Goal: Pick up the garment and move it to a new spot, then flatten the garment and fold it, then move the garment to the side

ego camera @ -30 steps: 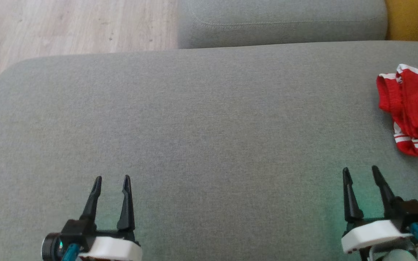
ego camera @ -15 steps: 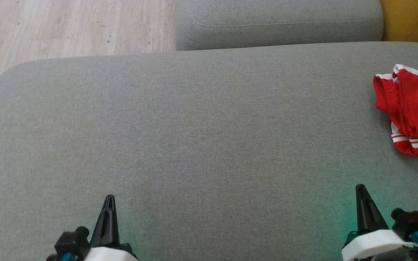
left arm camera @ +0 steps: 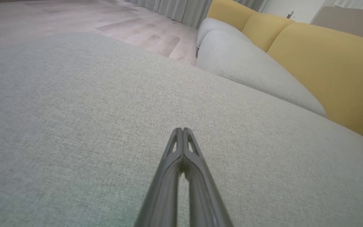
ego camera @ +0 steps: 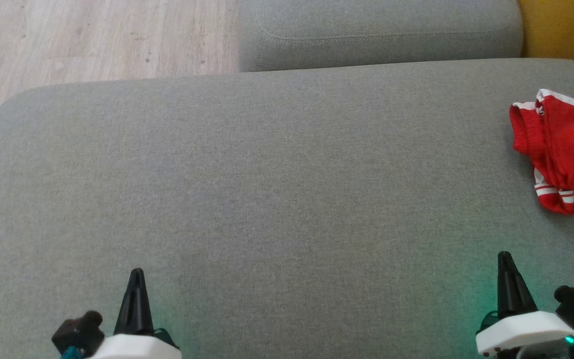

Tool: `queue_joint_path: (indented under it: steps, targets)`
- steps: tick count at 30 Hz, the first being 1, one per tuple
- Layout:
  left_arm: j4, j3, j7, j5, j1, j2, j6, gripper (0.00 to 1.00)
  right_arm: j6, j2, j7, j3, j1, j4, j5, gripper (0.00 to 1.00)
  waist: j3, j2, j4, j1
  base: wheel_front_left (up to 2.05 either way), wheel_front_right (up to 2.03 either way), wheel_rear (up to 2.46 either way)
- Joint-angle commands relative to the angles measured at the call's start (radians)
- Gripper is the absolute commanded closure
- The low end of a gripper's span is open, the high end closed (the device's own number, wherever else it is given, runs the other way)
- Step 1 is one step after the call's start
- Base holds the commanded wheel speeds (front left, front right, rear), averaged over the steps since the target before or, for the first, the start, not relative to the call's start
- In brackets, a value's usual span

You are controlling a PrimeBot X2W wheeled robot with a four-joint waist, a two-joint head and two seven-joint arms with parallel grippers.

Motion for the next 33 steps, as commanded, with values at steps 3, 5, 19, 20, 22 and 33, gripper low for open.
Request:
queue_joint_path:
  steps: [3, 5, 19, 20, 22, 33]
  targets:
    - [-0.038, 0.023, 0.014, -0.058, -0.051, 0.001, -0.007, 1.0, 0.002, -0.003, 0.018, -0.003, -0.049, -0.036, 0.067, 1.0, -0.002, -0.0001, -0.001, 0.0, 0.0, 0.0, 0.0]
    - [-0.039, 0.027, 0.02, -0.081, -0.053, 0.001, -0.008, 1.0, 0.002, -0.003, 0.024, -0.004, -0.052, -0.037, 0.093, 1.0, -0.002, -0.0001, -0.002, 0.0, 0.0, 0.0, 0.0]
    - [-0.048, 0.053, 0.058, -0.229, -0.066, 0.001, -0.019, 1.0, 0.003, -0.004, 0.06, -0.009, -0.069, -0.045, 0.258, 1.0, -0.008, -0.0001, -0.007, 0.0, 0.0, 0.0, 0.0]
    - [-0.048, 0.055, 0.061, -0.241, -0.067, 0.001, -0.02, 1.0, 0.003, -0.004, 0.063, -0.009, -0.071, -0.046, 0.271, 1.0, -0.008, -0.0001, -0.008, 0.0, 0.0, 0.0, 0.0]
    - [-0.05, 0.059, 0.067, -0.263, -0.069, 0.001, -0.022, 1.0, 0.003, -0.004, 0.068, -0.01, -0.073, -0.047, 0.296, 1.0, -0.009, -0.0001, -0.008, 0.0, 0.0, 0.0, 0.0]
    - [-0.057, 0.08, 0.1, -0.389, -0.081, 0.001, -0.031, 1.0, 0.004, -0.005, 0.1, -0.015, -0.088, -0.053, 0.436, 1.0, -0.014, -0.0001, -0.013, 0.0, 0.0, 0.0, 0.0]
